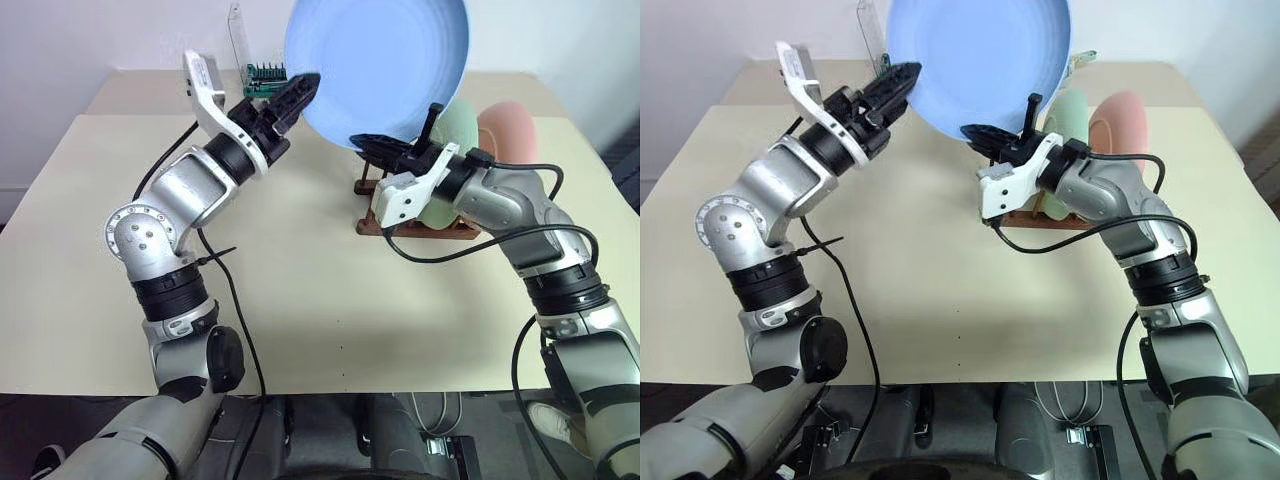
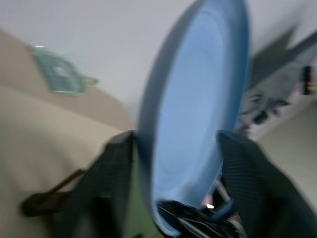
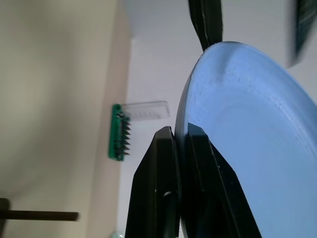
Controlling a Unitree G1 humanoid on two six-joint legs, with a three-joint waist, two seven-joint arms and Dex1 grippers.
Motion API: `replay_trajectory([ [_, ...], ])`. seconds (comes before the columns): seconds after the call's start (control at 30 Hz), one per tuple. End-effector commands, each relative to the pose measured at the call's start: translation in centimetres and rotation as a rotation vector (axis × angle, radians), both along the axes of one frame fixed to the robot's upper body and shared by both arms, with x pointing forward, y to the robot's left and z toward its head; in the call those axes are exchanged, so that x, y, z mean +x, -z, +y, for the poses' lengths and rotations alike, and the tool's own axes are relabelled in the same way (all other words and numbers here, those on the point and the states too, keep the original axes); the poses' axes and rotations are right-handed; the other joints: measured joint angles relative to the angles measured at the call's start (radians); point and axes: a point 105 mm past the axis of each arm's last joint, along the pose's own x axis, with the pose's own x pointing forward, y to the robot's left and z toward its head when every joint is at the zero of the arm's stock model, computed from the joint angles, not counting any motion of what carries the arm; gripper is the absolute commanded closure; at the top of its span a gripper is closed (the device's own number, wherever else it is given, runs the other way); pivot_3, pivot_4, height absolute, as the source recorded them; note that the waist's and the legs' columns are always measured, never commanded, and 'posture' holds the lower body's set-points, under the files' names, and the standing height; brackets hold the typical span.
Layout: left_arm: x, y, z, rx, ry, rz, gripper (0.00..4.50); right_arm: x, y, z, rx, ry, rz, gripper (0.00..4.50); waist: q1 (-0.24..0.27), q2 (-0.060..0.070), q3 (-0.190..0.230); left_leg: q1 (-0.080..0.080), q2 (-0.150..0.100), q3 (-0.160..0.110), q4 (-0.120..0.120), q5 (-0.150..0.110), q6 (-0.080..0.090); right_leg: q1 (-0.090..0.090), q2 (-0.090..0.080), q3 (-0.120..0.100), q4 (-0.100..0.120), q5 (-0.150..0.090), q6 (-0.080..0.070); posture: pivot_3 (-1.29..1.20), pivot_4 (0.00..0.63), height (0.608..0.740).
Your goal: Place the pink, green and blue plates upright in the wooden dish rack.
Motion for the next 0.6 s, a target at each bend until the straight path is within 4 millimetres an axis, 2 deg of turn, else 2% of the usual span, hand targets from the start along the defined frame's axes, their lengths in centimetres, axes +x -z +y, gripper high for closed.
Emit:
replay_trajectory([
  [0.03, -3.8, -4.6, 0.3, -0.084, 0.183, -0.210, 0.04, -0.8, -4.2, -0.8, 0.164, -0.020, -0.072, 4.50, 0.000, 0.000, 0.000, 0.000, 0.000, 0.000, 0.000, 0.000, 0.000, 0.000, 0.000, 0.000, 0.000, 0.000, 0.000, 0.00, 0.150, 0.740],
  [0.13, -5.5, -6.3, 2.4, -0.089, 0.228, -0.323, 0.04, -1.4, -7.3, -1.4, 0.378, -0.093, -0.032, 4.50, 0.000, 0.000, 0.000, 0.000, 0.000, 0.000, 0.000, 0.000, 0.000, 0.000, 0.000, 0.000, 0.000, 0.000, 0.000, 0.00, 0.150, 0.740],
  [0.23, -5.8, -5.9, 3.9, 0.010, 0.206, -0.373, 0.04, -2.0, -10.1, -2.5, 0.593, -0.191, 0.043, 4.50, -0.006, 0.000, 0.000, 0.001, 0.000, 0.000, -0.001, 0.000, 0.000, 0.000, 0.000, 0.000, 0.000, 0.000, 0.000, 0.00, 0.150, 0.740],
  [0.3, -5.4, -4.4, 4.4, 0.206, 0.113, -0.431, 0.04, -2.3, -12.3, -3.8, 0.826, -0.326, 0.183, 4.50, -0.005, 0.001, 0.000, 0.001, 0.001, 0.000, -0.001, 0.000, 0.000, 0.000, 0.001, 0.000, 0.001, 0.000, 0.000, 0.00, 0.150, 0.740],
  [0.33, -5.4, -3.8, 4.5, 0.280, 0.089, -0.460, 0.04, -2.5, -12.8, -4.0, 0.886, -0.381, 0.239, 4.50, -0.005, 0.001, 0.000, 0.001, 0.001, 0.000, -0.001, 0.000, 0.000, 0.001, 0.001, 0.000, 0.000, 0.000, 0.000, 0.00, 0.150, 0.740],
  [0.43, -5.0, -2.1, 5.3, 0.325, 0.096, -0.481, 0.04, -3.7, -15.0, -5.1, 1.131, -0.635, 0.454, 4.50, 0.003, 0.001, 0.000, 0.002, 0.001, 0.000, -0.001, 0.000, 0.000, 0.002, 0.001, 0.000, 0.001, 0.000, 0.000, 0.00, 0.150, 0.740],
  [0.47, -4.6, -1.2, 5.7, 0.367, 0.089, -0.476, 0.04, -4.2, -15.7, -5.7, 1.217, -0.752, 0.581, 4.50, 0.003, 0.001, 0.000, 0.002, 0.001, 0.000, -0.001, 0.000, 0.000, 0.002, 0.001, 0.000, 0.001, 0.000, 0.000, 0.00, 0.150, 0.740],
  [0.6, -3.8, 1.6, 6.7, 0.515, 0.050, -0.531, 0.04, -5.9, -16.6, -7.2, 1.368, -1.014, 0.924, 4.50, 0.002, 0.001, 0.000, 0.001, 0.001, 0.000, -0.002, 0.000, 0.001, 0.002, 0.001, -0.001, 0.001, 0.000, -0.001, 0.00, 0.150, 0.740],
])
